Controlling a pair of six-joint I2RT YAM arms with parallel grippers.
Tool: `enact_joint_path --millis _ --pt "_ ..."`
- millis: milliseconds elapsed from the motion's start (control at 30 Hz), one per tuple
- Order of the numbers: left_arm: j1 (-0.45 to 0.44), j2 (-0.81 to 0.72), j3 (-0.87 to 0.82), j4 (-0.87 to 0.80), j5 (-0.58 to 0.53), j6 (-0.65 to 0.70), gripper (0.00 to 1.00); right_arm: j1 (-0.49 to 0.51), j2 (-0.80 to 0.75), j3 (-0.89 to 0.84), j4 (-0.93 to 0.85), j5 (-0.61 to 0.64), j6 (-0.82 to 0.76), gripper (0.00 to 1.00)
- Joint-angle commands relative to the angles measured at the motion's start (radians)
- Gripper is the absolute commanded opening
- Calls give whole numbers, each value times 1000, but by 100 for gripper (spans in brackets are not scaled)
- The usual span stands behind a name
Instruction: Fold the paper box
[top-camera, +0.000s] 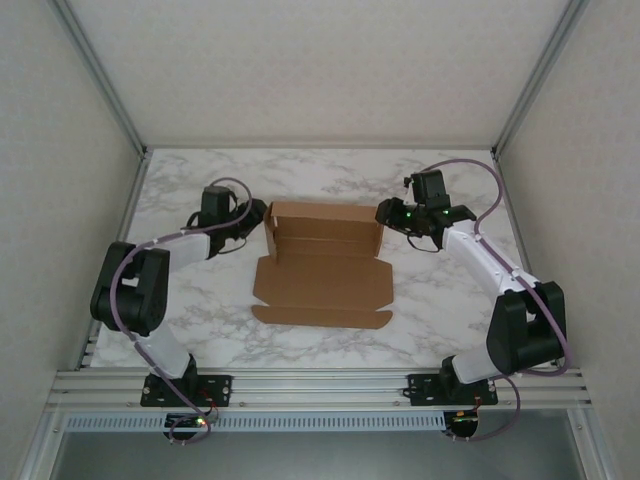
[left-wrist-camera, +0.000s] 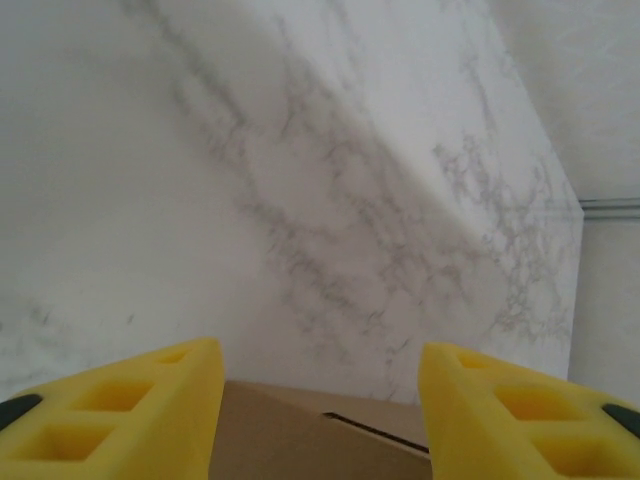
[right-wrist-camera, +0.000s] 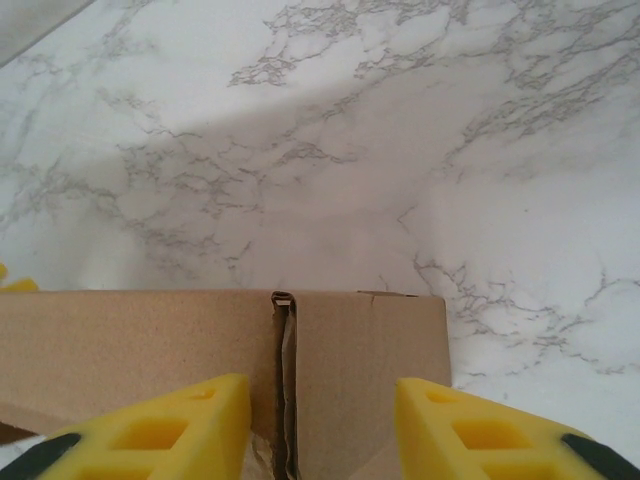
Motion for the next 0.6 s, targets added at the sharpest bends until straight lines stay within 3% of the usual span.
enact_joint_path --millis 0,133,200,367,467,567 --pt "-23 -102 -10 23 -97 -19 55 12 39 12 -31 3 -3 42" --pt "-18 -236 -8 -115 -409 127 58 12 38 14 -41 16 -28 42" --pt "-17 -291 -53 -94 -481 229 58 11 43 9 -36 12 -34 42" --pt "-25 -403 -151 -95 -422 483 61 12 51 -3 -29 -8 -45 42" --pt "-27 -444 -178 -160 -450 557 60 12 46 -5 -29 -9 -51 42" --pt "-33 -449 -192 -201 -401 583 60 11 41 -3 -29 -10 -54 42"
